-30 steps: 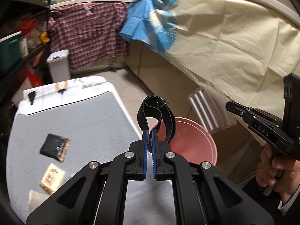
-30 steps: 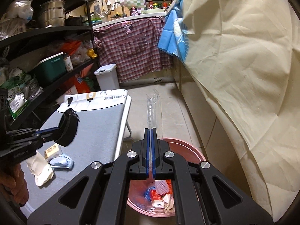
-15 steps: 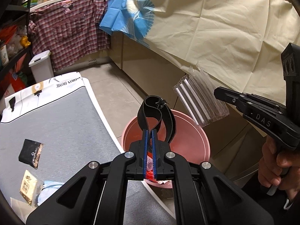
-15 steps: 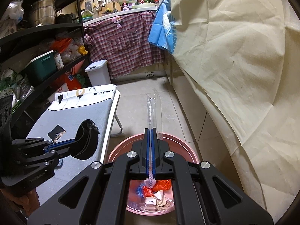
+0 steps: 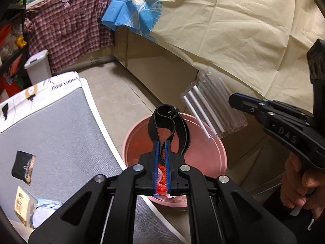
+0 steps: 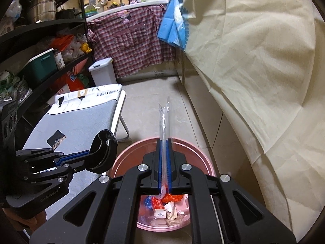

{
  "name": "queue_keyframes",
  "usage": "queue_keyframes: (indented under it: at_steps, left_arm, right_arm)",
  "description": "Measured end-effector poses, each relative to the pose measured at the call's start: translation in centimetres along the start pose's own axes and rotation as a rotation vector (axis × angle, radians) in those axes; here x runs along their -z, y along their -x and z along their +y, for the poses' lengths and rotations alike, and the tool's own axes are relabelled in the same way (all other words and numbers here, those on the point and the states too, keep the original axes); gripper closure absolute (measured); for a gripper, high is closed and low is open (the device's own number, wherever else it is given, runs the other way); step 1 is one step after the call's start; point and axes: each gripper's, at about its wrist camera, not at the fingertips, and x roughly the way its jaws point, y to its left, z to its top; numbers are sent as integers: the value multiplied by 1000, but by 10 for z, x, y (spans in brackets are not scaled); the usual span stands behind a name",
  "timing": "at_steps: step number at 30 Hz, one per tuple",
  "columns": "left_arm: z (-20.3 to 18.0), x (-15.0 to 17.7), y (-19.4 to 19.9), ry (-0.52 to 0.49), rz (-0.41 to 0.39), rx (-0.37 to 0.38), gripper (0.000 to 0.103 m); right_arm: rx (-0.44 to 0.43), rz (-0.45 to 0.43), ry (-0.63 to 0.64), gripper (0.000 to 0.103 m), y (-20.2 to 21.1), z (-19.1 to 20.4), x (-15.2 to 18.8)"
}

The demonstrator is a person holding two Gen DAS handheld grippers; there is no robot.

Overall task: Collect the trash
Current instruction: 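Carry strap and tubes over the pink bucket and open both tools, then move both tools back over the board toward the tissue pack and mask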

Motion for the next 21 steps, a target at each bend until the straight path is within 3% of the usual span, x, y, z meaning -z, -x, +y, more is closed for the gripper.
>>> queue_keyframes:
  at_steps: [1,3,5,21]
  left_arm:
    - [0,-1,-1,0,4,3,83]
    - [-1,0,1,-2,-5,-6,78]
    - [0,-1,2,1,-7,-2,78]
    - [31,9,51,34,-88,-39,78]
  right_arm:
    - [2,19,-4,94,-4,-1,0]
    - [16,22,-7,66,-5,-2,0]
    - [25,3,-13,57,-3,-2,-1]
    - [1,-66,17,57,15,14,0]
